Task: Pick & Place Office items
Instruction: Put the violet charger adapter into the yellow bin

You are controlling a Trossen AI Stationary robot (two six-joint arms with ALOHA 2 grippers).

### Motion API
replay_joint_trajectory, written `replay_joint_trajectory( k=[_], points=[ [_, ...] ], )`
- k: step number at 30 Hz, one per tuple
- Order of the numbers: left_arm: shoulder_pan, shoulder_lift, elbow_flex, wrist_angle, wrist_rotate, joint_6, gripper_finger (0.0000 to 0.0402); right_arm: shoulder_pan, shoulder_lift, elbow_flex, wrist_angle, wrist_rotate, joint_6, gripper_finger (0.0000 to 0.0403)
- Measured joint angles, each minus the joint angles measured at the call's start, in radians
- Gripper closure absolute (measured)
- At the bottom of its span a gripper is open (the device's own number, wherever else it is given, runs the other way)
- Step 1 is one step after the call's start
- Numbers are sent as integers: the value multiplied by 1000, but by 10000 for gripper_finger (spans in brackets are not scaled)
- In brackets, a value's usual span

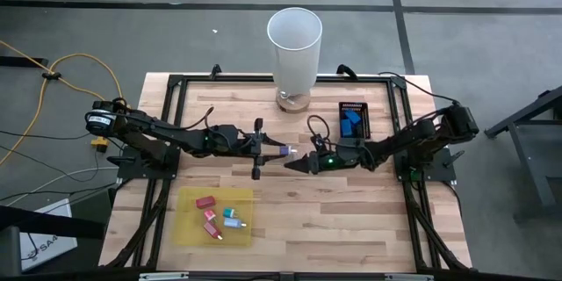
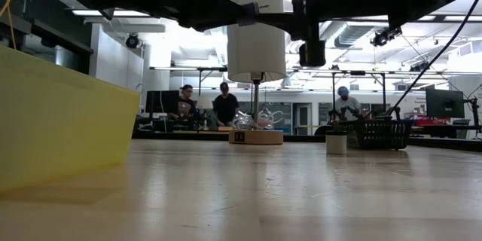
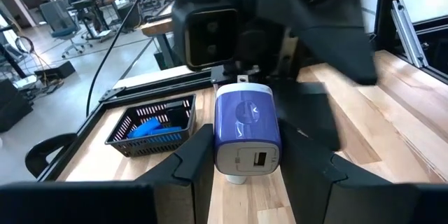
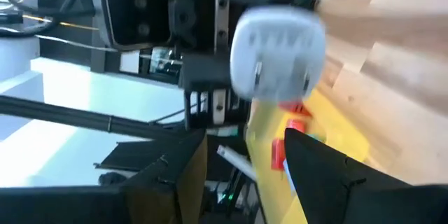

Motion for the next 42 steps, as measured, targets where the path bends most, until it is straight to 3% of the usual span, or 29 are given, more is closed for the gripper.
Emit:
replay_joint_trajectory(
  k=[13, 23, 37, 42],
  points=[
    [-5, -1, 0, -22, 0, -34, 275, 91, 0, 0, -1, -86, 19, 224],
    [-61, -26, 0, -63, -4, -12, 275, 140, 0, 0, -7, -70, 17, 224],
    [-150, -366, -1, -526, -8, -121, 275, 140, 0, 0, -20, -82, -10, 224],
    [-225, -490, -1, -584, -8, -140, 275, 140, 0, 0, -33, -82, -10, 224]
  ],
)
